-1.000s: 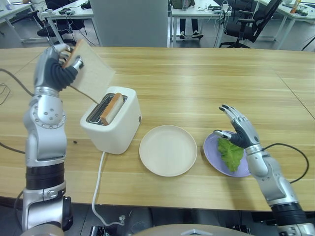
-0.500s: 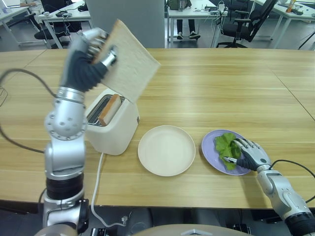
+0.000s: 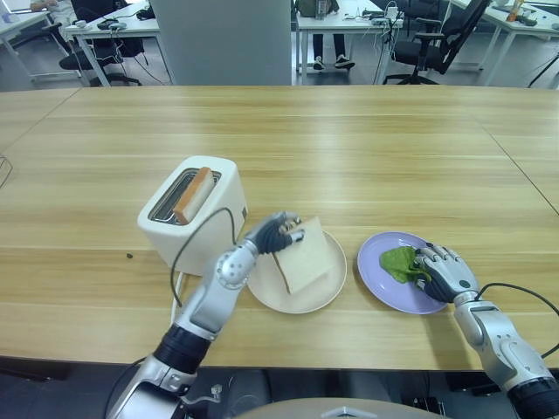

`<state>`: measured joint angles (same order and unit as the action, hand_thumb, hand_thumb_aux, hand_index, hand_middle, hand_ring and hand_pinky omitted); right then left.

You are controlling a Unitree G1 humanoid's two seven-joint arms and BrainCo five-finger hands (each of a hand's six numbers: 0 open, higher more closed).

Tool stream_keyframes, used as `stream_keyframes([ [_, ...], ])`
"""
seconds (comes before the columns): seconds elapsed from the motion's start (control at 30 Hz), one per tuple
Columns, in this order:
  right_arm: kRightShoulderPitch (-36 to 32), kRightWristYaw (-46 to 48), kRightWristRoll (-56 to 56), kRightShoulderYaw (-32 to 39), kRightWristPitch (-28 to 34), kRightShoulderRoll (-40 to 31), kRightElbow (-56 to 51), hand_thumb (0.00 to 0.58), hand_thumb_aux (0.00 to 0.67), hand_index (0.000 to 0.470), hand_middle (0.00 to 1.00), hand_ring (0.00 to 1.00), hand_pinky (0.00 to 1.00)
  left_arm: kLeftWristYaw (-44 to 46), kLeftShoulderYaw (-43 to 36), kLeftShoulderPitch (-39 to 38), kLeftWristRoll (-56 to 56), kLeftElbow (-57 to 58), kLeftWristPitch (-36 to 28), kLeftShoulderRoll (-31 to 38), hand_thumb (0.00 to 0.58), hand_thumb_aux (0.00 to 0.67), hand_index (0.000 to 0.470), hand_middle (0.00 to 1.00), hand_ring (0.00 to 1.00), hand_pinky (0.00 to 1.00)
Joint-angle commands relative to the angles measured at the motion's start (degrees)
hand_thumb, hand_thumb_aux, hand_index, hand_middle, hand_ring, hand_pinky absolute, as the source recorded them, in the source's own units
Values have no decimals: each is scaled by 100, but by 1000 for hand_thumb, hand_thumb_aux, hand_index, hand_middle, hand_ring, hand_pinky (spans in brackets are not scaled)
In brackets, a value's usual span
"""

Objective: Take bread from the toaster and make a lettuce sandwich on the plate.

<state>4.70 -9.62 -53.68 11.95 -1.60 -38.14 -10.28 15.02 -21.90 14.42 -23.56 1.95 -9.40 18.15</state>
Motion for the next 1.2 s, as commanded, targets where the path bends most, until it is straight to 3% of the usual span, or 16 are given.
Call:
stream_keyframes([
  [0.03, 53, -155, 62, -13, -43, 10, 170, 580, 670, 460, 0, 0, 0, -96, -298, 141, -198, 1125, 408, -98, 580, 670, 460, 1000, 1000, 1000],
  [0.17, 61, -321, 142, -134, -122, -7, 504, 580, 670, 460, 0, 0, 0, -415, -590, 452, -597, 2085, 885, -125, 580, 670, 460, 1000, 1000, 1000],
  [0.2, 89, -358, 157, -170, -129, 2, 612, 580, 670, 460, 0, 0, 0, -550, -707, 564, -784, 2304, 1006, -109, 547, 510, 350, 600, 600, 600],
  [0.23, 109, -408, 170, -202, -148, 13, 707, 580, 670, 460, 0, 0, 0, -668, -799, 654, -954, 2455, 1064, -91, 468, 376, 258, 165, 165, 165],
  [0.27, 122, -438, 182, -230, -159, 27, 808, 580, 670, 460, 0, 0, 0, -786, -863, 739, -1090, 2582, 1128, -79, 468, 376, 258, 165, 165, 165],
  [0.3, 117, -452, 190, -245, -173, 48, 920, 580, 670, 460, 0, 0, 0, -922, -906, 819, -1222, 2656, 1188, -58, 0, 0, 0, 0, 0, 0],
  [0.5, -17, -389, 198, -207, -292, 189, 1445, 580, 670, 460, 0, 0, 0, -1737, -867, 1136, -1878, 2471, 1249, 136, 0, 0, 0, 0, 0, 0],
  [0.73, -360, -59, 135, 104, -424, 493, 1788, 580, 670, 460, 0, 0, 0, -1954, -480, 1021, -2357, 876, 972, 516, 0, 0, 0, 0, 0, 0],
  [0.97, -754, 388, 55, 723, -565, 1042, 1707, 580, 670, 460, 0, 0, 0, -1744, 655, 548, -2375, -1160, 529, 955, 0, 0, 0, 0, 0, 0],
  [1.2, -1032, 567, 54, 1218, -727, 1426, 1257, 580, 670, 460, 0, 0, 0, -1352, 1830, 111, -2486, -1696, -94, 1563, 0, 0, 0, 0, 0, 0],
])
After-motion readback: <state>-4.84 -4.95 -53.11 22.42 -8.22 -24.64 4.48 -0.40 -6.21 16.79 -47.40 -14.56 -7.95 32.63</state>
